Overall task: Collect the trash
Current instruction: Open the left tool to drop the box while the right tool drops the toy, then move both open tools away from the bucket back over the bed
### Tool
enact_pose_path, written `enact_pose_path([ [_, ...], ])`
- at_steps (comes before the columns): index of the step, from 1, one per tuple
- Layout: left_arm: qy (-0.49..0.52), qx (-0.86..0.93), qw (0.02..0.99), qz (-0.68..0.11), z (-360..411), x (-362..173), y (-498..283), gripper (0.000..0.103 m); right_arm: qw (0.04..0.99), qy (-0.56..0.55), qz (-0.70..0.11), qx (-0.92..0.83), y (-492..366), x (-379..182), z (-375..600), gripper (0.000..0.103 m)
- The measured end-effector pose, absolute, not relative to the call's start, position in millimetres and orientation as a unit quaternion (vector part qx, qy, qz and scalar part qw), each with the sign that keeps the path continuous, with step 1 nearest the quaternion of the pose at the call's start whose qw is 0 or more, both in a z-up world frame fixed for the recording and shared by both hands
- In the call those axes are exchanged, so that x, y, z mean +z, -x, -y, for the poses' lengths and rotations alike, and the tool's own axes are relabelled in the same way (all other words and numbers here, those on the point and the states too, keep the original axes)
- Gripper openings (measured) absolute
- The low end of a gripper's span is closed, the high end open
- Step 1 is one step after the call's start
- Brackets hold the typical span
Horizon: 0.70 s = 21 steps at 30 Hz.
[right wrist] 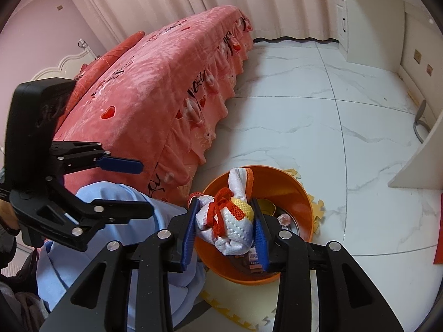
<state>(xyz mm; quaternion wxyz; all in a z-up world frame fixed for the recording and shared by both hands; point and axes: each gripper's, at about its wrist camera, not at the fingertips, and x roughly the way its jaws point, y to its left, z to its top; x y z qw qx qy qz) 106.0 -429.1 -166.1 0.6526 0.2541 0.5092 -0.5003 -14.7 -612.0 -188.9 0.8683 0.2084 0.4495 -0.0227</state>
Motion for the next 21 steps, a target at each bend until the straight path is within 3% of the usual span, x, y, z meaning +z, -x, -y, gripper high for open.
enact_pose_path([
  [5, -0.248, -0.492, 0.659, -0.511, 424, -166, -111, 0.074, 0.865, -0.196, -0.46, -0.032, 6, -192, 609, 0.059],
  [8, -0.245, -0.49, 0.661, -0.513, 421, -166, -113, 0.074, 0.864, -0.196, -0.461, -0.04, 4, -193, 610, 0.061],
  [10, -0.245, -0.489, 0.661, -0.514, 419, -167, -114, 0.074, 0.863, -0.196, -0.463, -0.046, 3, -194, 611, 0.068],
  [21, -0.235, -0.485, 0.666, -0.516, 407, -163, -115, 0.074, 0.865, -0.198, -0.459, -0.038, 2, -184, 601, 0.07],
])
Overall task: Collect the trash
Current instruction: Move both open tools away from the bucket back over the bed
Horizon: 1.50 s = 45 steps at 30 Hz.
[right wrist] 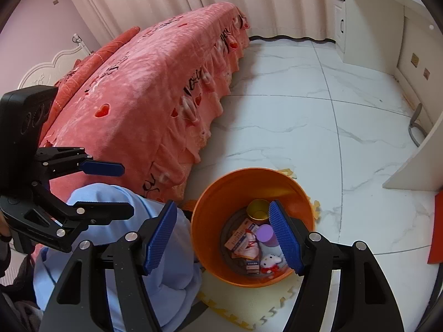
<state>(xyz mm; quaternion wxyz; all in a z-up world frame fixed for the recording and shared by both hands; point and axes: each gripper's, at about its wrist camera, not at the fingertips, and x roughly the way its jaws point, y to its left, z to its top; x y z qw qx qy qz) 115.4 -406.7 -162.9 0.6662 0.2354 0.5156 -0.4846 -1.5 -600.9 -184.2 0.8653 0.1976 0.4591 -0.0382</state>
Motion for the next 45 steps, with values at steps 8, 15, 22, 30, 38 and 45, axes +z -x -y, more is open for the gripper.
enact_pose_path([
  [8, -0.217, -0.47, 0.691, -0.504, 376, -146, -117, 0.081, 0.873, -0.194, -0.447, -0.011, -1, -165, 577, 0.076],
  [15, -0.2, -0.442, 0.724, -0.49, 335, -124, -118, 0.084, 0.879, -0.18, -0.44, 0.026, -11, -145, 542, 0.08],
  [22, -0.169, -0.398, 0.763, -0.48, 273, -102, -120, 0.088, 0.887, -0.148, -0.432, 0.073, -30, -123, 496, 0.087],
  [30, -0.136, -0.329, 0.802, -0.48, 190, -88, -118, 0.092, 0.879, -0.113, -0.436, 0.156, -69, -109, 416, 0.089],
  [38, -0.091, -0.262, 0.83, -0.485, 107, -80, -110, 0.092, 0.867, -0.065, -0.435, 0.235, -103, -94, 328, 0.089],
  [45, -0.046, -0.207, 0.848, -0.486, 41, -81, -110, 0.092, 0.855, -0.034, -0.433, 0.284, -127, -86, 263, 0.089],
])
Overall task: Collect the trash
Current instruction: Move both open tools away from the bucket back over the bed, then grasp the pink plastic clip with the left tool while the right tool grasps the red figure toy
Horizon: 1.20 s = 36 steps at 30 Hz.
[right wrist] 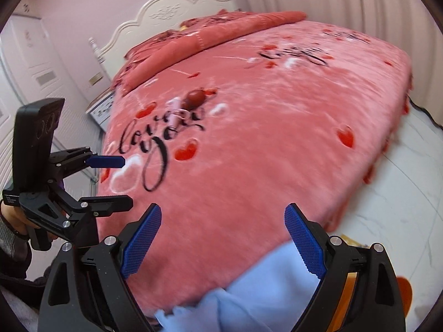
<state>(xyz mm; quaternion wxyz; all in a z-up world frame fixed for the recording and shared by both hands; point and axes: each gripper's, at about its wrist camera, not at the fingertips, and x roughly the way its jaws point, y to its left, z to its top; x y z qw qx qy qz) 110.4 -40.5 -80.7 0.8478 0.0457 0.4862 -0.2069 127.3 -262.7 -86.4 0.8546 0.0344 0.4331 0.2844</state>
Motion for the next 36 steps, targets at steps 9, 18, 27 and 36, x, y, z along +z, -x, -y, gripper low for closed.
enact_pose_path([
  [9, -0.007, -0.153, 0.858, -0.49, -27, -84, -137, 0.092, 0.839, -0.002, -0.432, 0.331, -168, -82, 193, 0.089],
  [18, 0.008, -0.14, 0.855, -0.5, -57, -102, -203, 0.092, 0.827, 0.001, -0.445, 0.344, -204, -92, 162, 0.089],
  [27, 0.024, -0.149, 0.843, -0.517, -68, -135, -263, 0.092, 0.819, -0.003, -0.454, 0.351, -252, -108, 140, 0.089],
  [36, 0.027, -0.153, 0.84, -0.52, -77, -160, -295, 0.066, 0.814, -0.009, -0.471, 0.341, -280, -131, 139, 0.089],
])
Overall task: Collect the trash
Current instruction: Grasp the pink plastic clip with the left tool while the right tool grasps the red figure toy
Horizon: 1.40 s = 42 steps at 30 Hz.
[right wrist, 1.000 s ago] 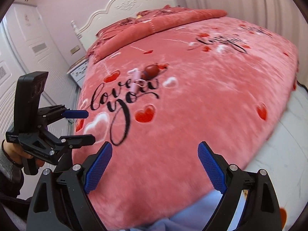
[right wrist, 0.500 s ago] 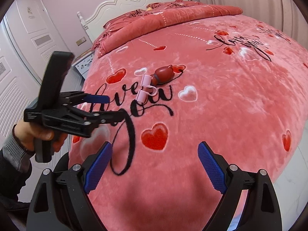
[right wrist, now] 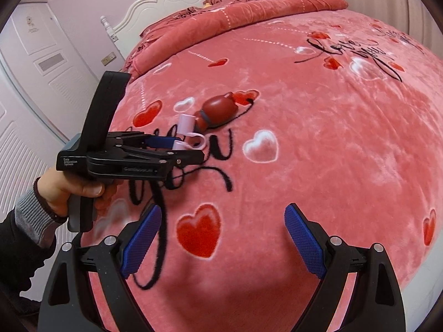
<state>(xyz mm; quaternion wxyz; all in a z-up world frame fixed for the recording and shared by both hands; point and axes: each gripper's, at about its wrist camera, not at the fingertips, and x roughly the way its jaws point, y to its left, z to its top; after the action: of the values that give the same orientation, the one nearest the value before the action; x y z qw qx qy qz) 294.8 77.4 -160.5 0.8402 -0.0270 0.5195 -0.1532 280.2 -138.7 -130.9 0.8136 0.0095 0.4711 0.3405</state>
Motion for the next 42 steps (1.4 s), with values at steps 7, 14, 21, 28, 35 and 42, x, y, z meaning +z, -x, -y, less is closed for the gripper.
enact_pose_path([
  [7, 0.012, -0.173, 0.839, -0.515, -88, -155, -286, 0.028, 0.811, -0.009, -0.475, 0.341, -285, -137, 131, 0.089],
  [14, -0.004, -0.171, 0.841, -0.513, -106, -133, -260, 0.028, 0.809, 0.006, -0.461, 0.365, -292, -128, 102, 0.089],
  [21, -0.015, -0.162, 0.849, -0.502, -123, -113, -254, 0.028, 0.811, 0.023, -0.447, 0.378, -311, -120, 70, 0.089],
  [28, -0.01, -0.166, 0.853, -0.495, -132, -107, -264, 0.028, 0.814, -0.004, -0.462, 0.352, -351, -130, 51, 0.089],
  [35, -0.012, -0.186, 0.854, -0.486, -140, -106, -277, 0.028, 0.796, -0.115, -0.504, 0.313, -388, -153, 39, 0.074],
  [42, -0.005, -0.191, 0.851, -0.489, -147, -119, -287, 0.028, 0.796, -0.103, -0.519, 0.295, -400, -176, 15, 0.051],
])
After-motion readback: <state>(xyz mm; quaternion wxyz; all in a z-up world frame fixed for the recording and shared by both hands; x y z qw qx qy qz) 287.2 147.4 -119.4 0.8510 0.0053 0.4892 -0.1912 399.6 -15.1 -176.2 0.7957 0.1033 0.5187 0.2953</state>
